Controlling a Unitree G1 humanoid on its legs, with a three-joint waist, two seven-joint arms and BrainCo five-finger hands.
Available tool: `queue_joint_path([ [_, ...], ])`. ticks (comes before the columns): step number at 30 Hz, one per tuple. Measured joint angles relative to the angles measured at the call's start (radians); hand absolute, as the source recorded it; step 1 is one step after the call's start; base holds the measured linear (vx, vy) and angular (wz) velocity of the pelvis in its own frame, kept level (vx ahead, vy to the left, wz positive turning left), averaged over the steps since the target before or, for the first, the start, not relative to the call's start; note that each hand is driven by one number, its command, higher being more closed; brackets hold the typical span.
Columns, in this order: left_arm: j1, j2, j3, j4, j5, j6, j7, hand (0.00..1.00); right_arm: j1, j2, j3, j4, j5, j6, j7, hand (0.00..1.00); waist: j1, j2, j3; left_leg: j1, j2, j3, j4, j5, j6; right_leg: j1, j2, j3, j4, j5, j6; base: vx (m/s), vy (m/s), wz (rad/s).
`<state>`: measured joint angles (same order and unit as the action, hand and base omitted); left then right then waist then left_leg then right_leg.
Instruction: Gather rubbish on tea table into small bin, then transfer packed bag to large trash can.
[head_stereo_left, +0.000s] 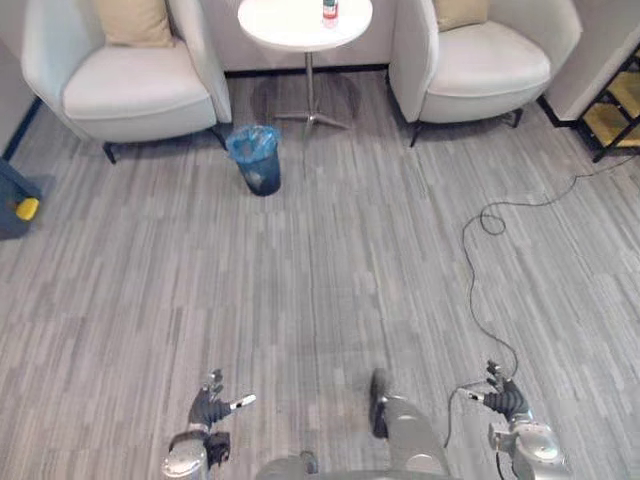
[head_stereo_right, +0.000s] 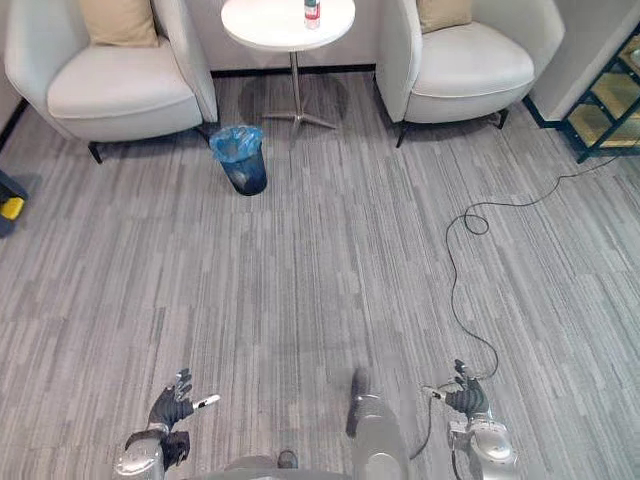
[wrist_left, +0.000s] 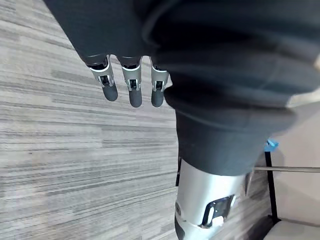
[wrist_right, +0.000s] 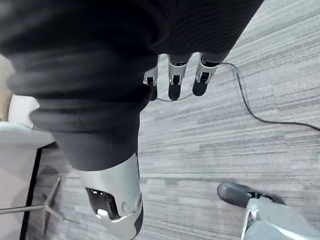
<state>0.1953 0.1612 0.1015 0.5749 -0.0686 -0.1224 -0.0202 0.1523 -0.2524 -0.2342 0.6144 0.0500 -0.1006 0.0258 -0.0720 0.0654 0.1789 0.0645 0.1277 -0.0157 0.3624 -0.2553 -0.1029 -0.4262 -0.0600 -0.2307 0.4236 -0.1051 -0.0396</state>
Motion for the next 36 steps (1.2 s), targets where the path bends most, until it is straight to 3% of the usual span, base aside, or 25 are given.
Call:
queue_joint_path([
  [2,0.019,-0.015,0.001,-0.003,0.001,0.001,0.000,0.00,0.012,0.010,0.020,-0.027,0.001,0.000,-0.002,0.00,0.012,0.006,0.009,-0.106,0.036,0.029,0.343,0.178,0.028,0.135,0.032,-0.009,-0.044,-0.050,-0.015,0.64,-0.248,0.00],
  [4,0.038,-0.031,-0.002,-0.027,0.001,0.002,0.000,0.00,0.015,0.039,0.049,-0.084,0.031,-0.005,-0.009,0.00,0.055,-0.006,0.020,-0.269,0.084,0.089,0.700,0.117,0.063,0.311,0.064,0.024,-0.140,-0.082,-0.043,0.71,-0.216,-0.33],
  [5,0.040,-0.037,-0.003,-0.047,0.001,0.002,-0.001,0.00,0.015,0.051,0.055,-0.110,0.037,-0.007,-0.009,0.00,0.070,-0.027,0.031,-0.331,0.082,0.117,0.735,0.090,0.071,0.366,0.063,0.039,-0.182,-0.083,-0.044,0.54,-0.123,-0.36],
  [8,0.052,-0.049,-0.013,-0.103,0.001,-0.004,-0.001,0.00,0.007,0.047,0.070,-0.156,0.041,-0.009,-0.006,0.00,0.115,-0.031,0.032,-0.501,0.067,0.200,0.600,0.049,0.087,0.505,0.059,0.072,-0.305,-0.108,-0.034,0.57,-0.046,-0.30],
  [9,0.054,-0.052,-0.017,-0.107,0.001,-0.004,0.000,0.00,-0.010,0.038,0.068,-0.146,0.046,-0.009,-0.007,0.00,0.135,-0.029,0.032,-0.535,0.042,0.220,0.410,0.052,0.083,0.549,0.048,0.090,-0.331,-0.128,-0.019,0.45,0.058,-0.51],
  [11,0.073,-0.059,-0.020,-0.109,0.000,-0.004,0.001,0.00,-0.038,0.026,0.069,-0.116,0.062,-0.010,-0.010,0.00,0.148,-0.027,0.031,-0.553,-0.004,0.209,0.099,0.110,0.030,0.621,0.029,0.119,-0.360,-0.173,0.012,0.67,0.156,-0.54],
  [12,0.097,-0.072,-0.020,-0.111,0.000,-0.004,0.001,0.00,-0.035,0.015,0.069,-0.108,0.062,-0.009,-0.019,0.00,0.164,-0.005,0.016,-0.550,-0.006,0.206,-0.058,0.158,0.011,0.661,0.042,0.146,-0.374,-0.201,0.024,0.79,0.275,-0.70],
  [13,0.112,-0.073,-0.019,-0.102,0.000,-0.001,0.004,0.00,-0.039,0.019,0.078,-0.057,0.061,-0.009,-0.027,0.00,0.177,-0.022,-0.001,-0.550,-0.026,0.197,-0.005,0.260,0.064,0.677,0.019,0.184,-0.344,-0.234,0.026,0.67,0.249,-0.66],
  [14,0.111,-0.074,-0.020,-0.096,0.000,0.002,0.006,0.00,-0.040,0.023,0.084,-0.038,0.060,-0.007,-0.026,0.00,0.179,-0.045,-0.012,-0.550,-0.046,0.197,0.007,0.251,0.085,0.659,-0.004,0.193,-0.296,-0.241,0.028,0.72,0.263,-0.42],
  [15,0.109,-0.080,-0.022,-0.096,0.001,0.001,0.007,0.00,-0.029,0.032,0.083,-0.030,0.057,-0.006,-0.027,0.00,0.176,-0.078,-0.026,-0.538,-0.075,0.212,0.027,0.216,0.143,0.585,-0.042,0.224,-0.112,-0.243,0.046,0.59,0.190,0.01],
  [16,0.109,-0.081,-0.025,-0.094,0.001,0.001,0.004,0.00,-0.028,0.038,0.083,-0.030,0.056,-0.006,-0.026,0.00,0.167,-0.090,-0.023,-0.520,-0.082,0.216,0.039,0.196,0.155,0.543,-0.053,0.238,0.008,-0.224,0.090,0.87,0.264,0.19],
  [17,0.102,-0.072,-0.029,-0.063,0.000,0.004,0.005,0.00,-0.029,0.057,0.084,-0.002,0.037,-0.006,-0.023,0.00,0.131,-0.108,-0.015,-0.430,-0.109,0.210,0.064,0.111,0.175,0.409,-0.069,0.295,0.408,-0.091,0.311,0.71,0.198,0.27],
  [19,0.095,-0.069,-0.032,-0.055,-0.001,0.011,0.012,0.00,-0.022,0.060,0.086,0.003,0.025,-0.004,-0.023,0.00,0.114,-0.107,-0.013,-0.336,-0.120,0.206,0.053,0.068,0.184,0.339,-0.090,0.274,0.594,-0.101,0.291,0.69,0.164,0.12],
  [20,0.093,-0.068,-0.032,-0.061,-0.007,0.006,0.027,0.00,-0.012,0.061,0.096,-0.006,0.018,-0.006,-0.023,0.00,0.111,-0.091,-0.013,-0.183,-0.123,0.204,-0.022,0.036,0.186,0.260,-0.118,0.188,0.651,-0.134,0.194,0.64,0.122,-0.06],
  [21,0.091,-0.067,-0.032,-0.066,-0.009,0.005,0.028,0.00,-0.009,0.061,0.097,-0.013,0.018,-0.007,-0.023,0.00,0.110,-0.084,-0.014,-0.137,-0.122,0.199,-0.055,0.026,0.184,0.228,-0.119,0.158,0.639,-0.145,0.175,0.64,0.106,-0.07],
  [23,0.073,-0.057,-0.030,-0.070,-0.020,0.000,0.029,0.00,-0.011,0.057,0.095,-0.010,0.018,-0.008,-0.022,0.00,0.090,-0.068,-0.013,-0.032,-0.110,0.170,-0.127,0.014,0.173,0.135,-0.111,0.057,0.479,-0.177,0.125,0.61,-0.013,0.35],
  [25,0.052,-0.055,-0.029,-0.054,-0.026,0.000,0.029,0.00,-0.008,0.050,0.089,-0.004,0.018,-0.008,-0.022,0.00,0.079,-0.054,-0.005,0.023,-0.095,0.143,-0.157,0.014,0.173,0.079,-0.080,0.044,0.226,-0.165,0.124,0.60,-0.096,0.61],
  [26,0.048,-0.052,-0.028,-0.051,-0.026,0.001,0.029,0.00,-0.006,0.048,0.086,0.000,0.018,-0.007,-0.022,0.00,0.072,-0.063,-0.010,0.035,-0.088,0.129,-0.158,0.013,0.170,0.073,-0.067,0.056,0.112,-0.134,0.125,0.59,-0.166,0.83],
  [27,0.049,-0.046,-0.022,-0.053,-0.025,0.000,0.030,0.00,0.001,0.049,0.084,0.000,0.018,-0.005,-0.023,0.00,0.056,-0.064,-0.012,0.060,-0.079,0.098,-0.160,-0.002,0.144,0.081,-0.040,0.098,-0.119,-0.031,0.133,0.61,-0.207,0.86],
  [28,0.052,-0.041,-0.021,-0.051,-0.025,0.000,0.030,0.00,0.008,0.047,0.083,0.000,0.017,-0.003,-0.024,0.00,0.055,-0.066,-0.013,0.097,-0.063,0.083,-0.161,-0.036,0.087,0.087,-0.019,0.138,-0.223,0.157,0.133,0.61,-0.236,0.82],
  [29,0.051,-0.045,-0.020,-0.040,-0.025,0.000,0.030,0.00,0.010,0.041,0.082,0.001,0.017,-0.002,-0.024,0.00,0.054,-0.053,-0.012,0.111,-0.051,0.067,-0.153,-0.050,0.064,0.094,-0.006,0.151,-0.207,0.206,0.099,0.62,-0.217,0.35],
  [30,0.047,-0.059,-0.018,-0.028,-0.025,0.002,0.034,0.00,-0.001,0.036,0.084,-0.003,0.016,0.001,-0.023,0.00,0.063,-0.021,-0.026,0.098,-0.004,0.044,-0.100,-0.042,0.040,0.094,0.019,0.123,-0.169,0.168,0.074,0.60,-0.245,0.19],
  [32,0.042,-0.071,-0.019,-0.028,-0.024,0.002,0.039,0.00,-0.008,0.044,0.088,-0.050,0.016,0.000,-0.023,0.00,0.062,-0.017,-0.022,0.020,0.008,0.037,0.102,0.031,0.009,0.120,0.023,0.092,-0.131,0.121,0.049,0.61,-0.274,0.29],
  [33,0.042,-0.094,-0.020,-0.033,-0.024,0.003,0.041,0.00,0.007,0.051,0.095,-0.096,0.018,0.000,-0.024,0.00,0.063,-0.022,-0.008,-0.078,0.043,0.053,0.354,0.164,-0.001,0.216,0.026,0.072,-0.155,0.082,0.031,0.50,-0.241,0.35],
  [36,0.046,-0.120,-0.035,-0.058,-0.024,0.002,0.039,0.00,0.027,0.069,0.094,-0.175,0.020,-0.005,-0.037,0.00,0.095,-0.031,-0.005,-0.201,0.106,0.138,0.560,0.051,0.035,0.361,0.042,0.067,-0.227,0.044,0.015,0.49,-0.190,0.02],
])
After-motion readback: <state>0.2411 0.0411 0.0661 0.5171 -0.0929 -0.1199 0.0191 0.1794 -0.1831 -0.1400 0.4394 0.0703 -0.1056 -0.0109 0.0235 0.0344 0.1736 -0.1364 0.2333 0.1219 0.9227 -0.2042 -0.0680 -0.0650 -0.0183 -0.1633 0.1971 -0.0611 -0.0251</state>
